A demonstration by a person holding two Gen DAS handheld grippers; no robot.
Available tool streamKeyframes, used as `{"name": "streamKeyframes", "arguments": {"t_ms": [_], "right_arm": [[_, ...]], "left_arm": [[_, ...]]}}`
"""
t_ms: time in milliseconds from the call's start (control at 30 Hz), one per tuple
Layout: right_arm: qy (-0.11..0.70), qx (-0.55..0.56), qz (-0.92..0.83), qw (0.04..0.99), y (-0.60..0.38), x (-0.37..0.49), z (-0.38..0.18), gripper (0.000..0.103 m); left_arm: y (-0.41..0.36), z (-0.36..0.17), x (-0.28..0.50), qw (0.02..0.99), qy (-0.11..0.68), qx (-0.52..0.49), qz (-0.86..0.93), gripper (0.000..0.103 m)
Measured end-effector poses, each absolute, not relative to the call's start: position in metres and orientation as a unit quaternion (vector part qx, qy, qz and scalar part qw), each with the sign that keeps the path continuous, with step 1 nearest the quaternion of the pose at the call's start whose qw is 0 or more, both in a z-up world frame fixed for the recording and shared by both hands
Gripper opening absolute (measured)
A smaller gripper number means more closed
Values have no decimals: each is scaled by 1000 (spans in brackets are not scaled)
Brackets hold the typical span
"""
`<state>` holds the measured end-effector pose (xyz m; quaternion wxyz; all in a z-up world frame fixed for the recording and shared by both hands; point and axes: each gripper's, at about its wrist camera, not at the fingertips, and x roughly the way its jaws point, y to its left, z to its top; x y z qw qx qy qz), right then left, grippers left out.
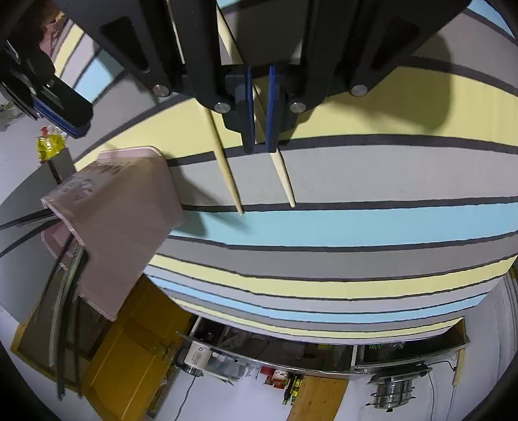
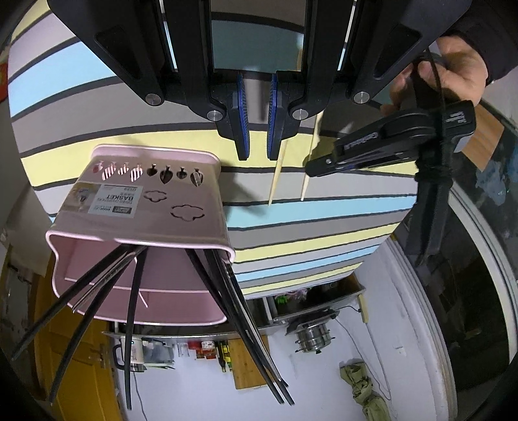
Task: Organize utensils
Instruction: 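Grasp a wooden chopstick with the right gripper while the left gripper grasps another wooden chopstick, then lift both wooden chopsticks with both grippers toward the pink caddy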
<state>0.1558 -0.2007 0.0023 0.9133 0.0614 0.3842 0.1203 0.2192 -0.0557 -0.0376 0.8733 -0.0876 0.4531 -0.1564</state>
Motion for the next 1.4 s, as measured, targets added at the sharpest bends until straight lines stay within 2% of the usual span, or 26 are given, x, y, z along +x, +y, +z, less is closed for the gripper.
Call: {"name": "streamKeyframes", "arguments": {"t_ms": [233,333,833,1400], "right_arm": [[393,61,123,909,-193,166,-5,11],[399,60,128,906,-186,170,-9,11],[432,22,137,891,-145,206,-44,11],[450,-13,106,886,-125,254,-54,11]], "left_arm": [[-56,-43,219,879,448,-54,-154,11],[-49,-42,217,878,450,-45,-158,9],[31,-41,209,881,453,-65,-120,7],[32,-41,233,875,463,-65,-124,7]]}}
